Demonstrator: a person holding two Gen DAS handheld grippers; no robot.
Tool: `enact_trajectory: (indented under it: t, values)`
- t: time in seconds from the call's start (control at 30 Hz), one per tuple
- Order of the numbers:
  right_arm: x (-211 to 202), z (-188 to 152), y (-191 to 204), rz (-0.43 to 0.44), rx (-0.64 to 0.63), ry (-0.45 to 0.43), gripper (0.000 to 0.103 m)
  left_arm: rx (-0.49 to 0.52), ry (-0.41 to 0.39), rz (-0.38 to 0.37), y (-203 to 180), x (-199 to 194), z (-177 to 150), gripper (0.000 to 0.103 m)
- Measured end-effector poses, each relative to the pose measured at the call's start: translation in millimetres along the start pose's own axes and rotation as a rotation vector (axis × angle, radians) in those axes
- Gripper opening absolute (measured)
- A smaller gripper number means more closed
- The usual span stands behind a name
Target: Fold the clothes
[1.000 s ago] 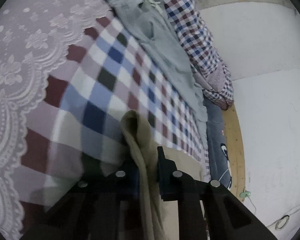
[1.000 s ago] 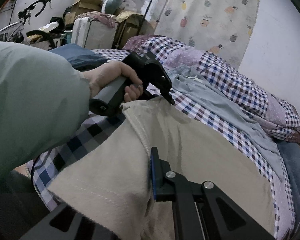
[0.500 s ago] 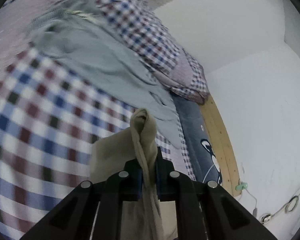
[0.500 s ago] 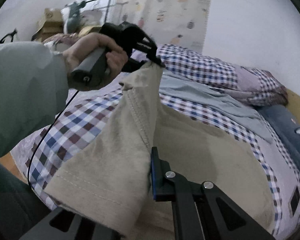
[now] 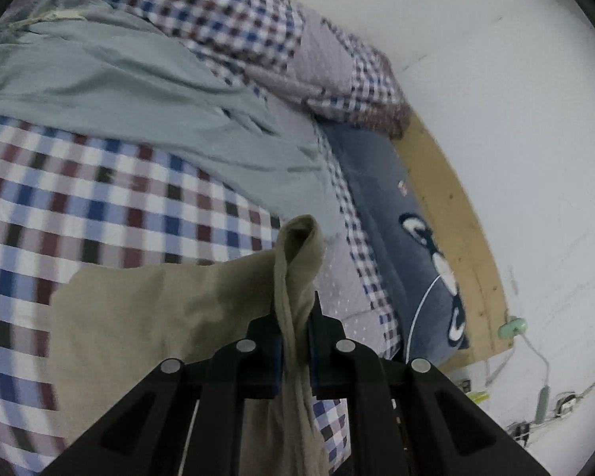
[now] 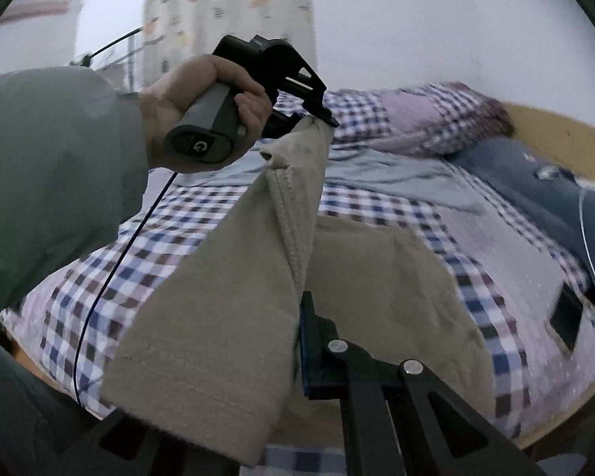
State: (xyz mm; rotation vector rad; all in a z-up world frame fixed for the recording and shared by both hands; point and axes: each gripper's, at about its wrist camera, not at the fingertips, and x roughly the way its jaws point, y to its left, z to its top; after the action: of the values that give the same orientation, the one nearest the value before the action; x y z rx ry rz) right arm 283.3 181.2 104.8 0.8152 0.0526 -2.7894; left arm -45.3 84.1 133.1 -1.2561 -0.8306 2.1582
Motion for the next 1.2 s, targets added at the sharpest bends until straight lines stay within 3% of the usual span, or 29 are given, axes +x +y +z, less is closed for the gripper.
enact_trajectory:
  t: [0.23,0.43,0.63,0.77,0.83,0.9,1.03,1.1,1.2]
  values:
    - [1,-16,-67,-0.047,0.138,0.052,0.003,-0.026,0.082,0.093,-22,90,-25,0.008]
    - [19,-40,-120,-0.05,0.257,0.151,0.003,-0.062,0.121,0.21,-25,159,-42,0.008]
    - [24,-57,-158,-0.083,0.336,0.212,0.008,-0.114,0.086,0.252,-19,184,-46,0.008]
    - [17,-63,-178,-0.115,0.394,0.232,0.022,-0.128,0.038,0.188,-17,172,-33,0.018]
    - [14,-62,-183,-0.128,0.398,0.235,0.022,-0.119,-0.02,0.151,-15,151,-24,0.049]
    - [10,-60,-190,-0.2,0.385,0.235,0.029,-0.104,-0.083,0.116,-14,127,-16,0.064]
    - [-5,-61,-219,-0.243,0.457,0.238,0.029,-0.068,-0.161,0.112,2,72,1,0.072]
    - [-12,-59,-231,-0.259,0.467,0.232,0.031,-0.011,-0.175,0.15,12,45,3,0.072]
    - [-19,-52,-242,-0.183,0.481,0.216,0.038,0.077,-0.185,0.219,33,9,-3,0.074]
